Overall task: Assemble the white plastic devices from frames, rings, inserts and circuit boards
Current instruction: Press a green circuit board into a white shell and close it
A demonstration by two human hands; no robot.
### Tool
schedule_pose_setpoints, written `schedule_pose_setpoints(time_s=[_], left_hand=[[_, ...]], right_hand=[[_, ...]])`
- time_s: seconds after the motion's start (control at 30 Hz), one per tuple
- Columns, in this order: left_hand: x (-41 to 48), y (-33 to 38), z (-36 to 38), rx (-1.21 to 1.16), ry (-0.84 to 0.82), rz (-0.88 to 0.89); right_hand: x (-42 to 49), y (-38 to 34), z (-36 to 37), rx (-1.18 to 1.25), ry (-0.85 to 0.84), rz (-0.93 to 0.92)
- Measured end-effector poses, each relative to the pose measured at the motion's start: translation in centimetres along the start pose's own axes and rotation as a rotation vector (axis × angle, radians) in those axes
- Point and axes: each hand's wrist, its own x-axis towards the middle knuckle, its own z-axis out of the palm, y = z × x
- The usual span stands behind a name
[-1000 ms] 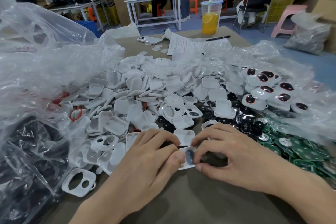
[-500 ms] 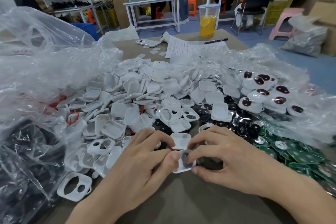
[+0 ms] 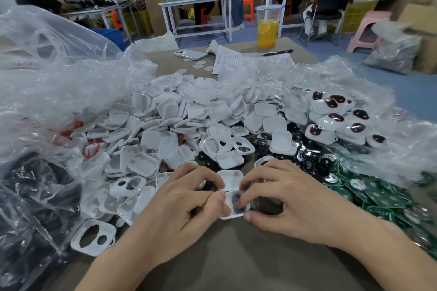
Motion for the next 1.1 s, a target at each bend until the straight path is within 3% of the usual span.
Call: schedule_pose_setpoints(time_s=[0.43,0.8,1.1], left_hand=[[0.14,-0.34,-0.21,0.04,0.081,-0.008],[-0.09,0.08,-0.17,0.106,-0.071,0.003],[-0.06,-0.12,-0.11,0.117,-0.046,-0.009]], right_hand=[[-0.09,-0.06,0.25,-0.028,0.048,-0.017],[0.05,-0.2,0.52,-0.063,0.087,-0.048],[0.11,-0.31,0.47,-0.039,0.091,-0.046]])
